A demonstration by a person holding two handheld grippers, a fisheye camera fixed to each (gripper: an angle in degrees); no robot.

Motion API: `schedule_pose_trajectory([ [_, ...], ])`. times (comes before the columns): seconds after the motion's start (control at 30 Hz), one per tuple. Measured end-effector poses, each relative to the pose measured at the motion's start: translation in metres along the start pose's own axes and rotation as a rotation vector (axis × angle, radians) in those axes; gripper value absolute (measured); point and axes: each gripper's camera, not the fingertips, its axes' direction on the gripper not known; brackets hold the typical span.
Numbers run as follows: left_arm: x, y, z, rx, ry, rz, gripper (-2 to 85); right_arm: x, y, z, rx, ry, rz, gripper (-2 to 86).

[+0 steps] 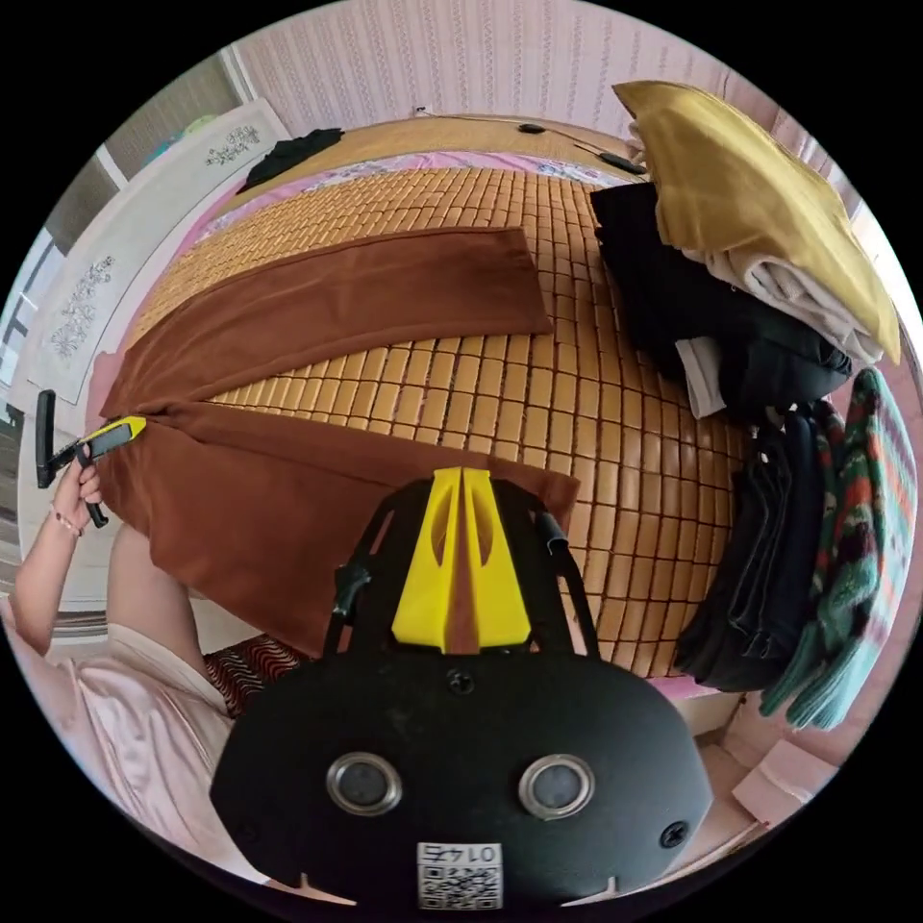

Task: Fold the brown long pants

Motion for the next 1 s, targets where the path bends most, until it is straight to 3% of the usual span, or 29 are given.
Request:
schedule_pose_trajectory([
  [0.2, -0.144, 0.141, -0.096, 0.146, -0.116, -0.440, 3.3, 0.060, 0.093, -0.026, -0.059, -0.039, 0.202, 10.7],
  [0.3, -0.202, 0.207, -0.130, 0.237, -0.107, -0.674, 7.9, 0.082, 0.122, -0.019, -0.168, -0.027, 0.273, 17.3],
  [0.43, -0.254, 0.258, -0.148, 0.335, -0.057, -0.906, 10.8, 0.096, 0.129, -0.006, -0.244, -0.058, 0.312, 18.8],
  [0.57, -0.280, 0.270, -0.139, 0.401, 0.092, -0.985, 12.3, 0.100, 0.112, 0.008, -0.260, -0.161, 0.380, 17.9],
  [0.67, -0.292, 0.265, -0.122, 0.342, 0.182, -1.001, 10.5, 0.100, 0.106, 0.008, -0.295, -0.022, 0.414, 10.1],
  [0.73, -0.295, 0.262, -0.125, 0.309, 0.165, -0.986, 5.8, 0.098, 0.106, -0.002, -0.283, 0.057, 0.385, 3.7],
  [1.0, -0.283, 0.272, -0.157, 0.341, 0.129, -0.831, 1.1, 0.122, 0.114, -0.037, -0.196, -0.096, 0.408, 2.0],
])
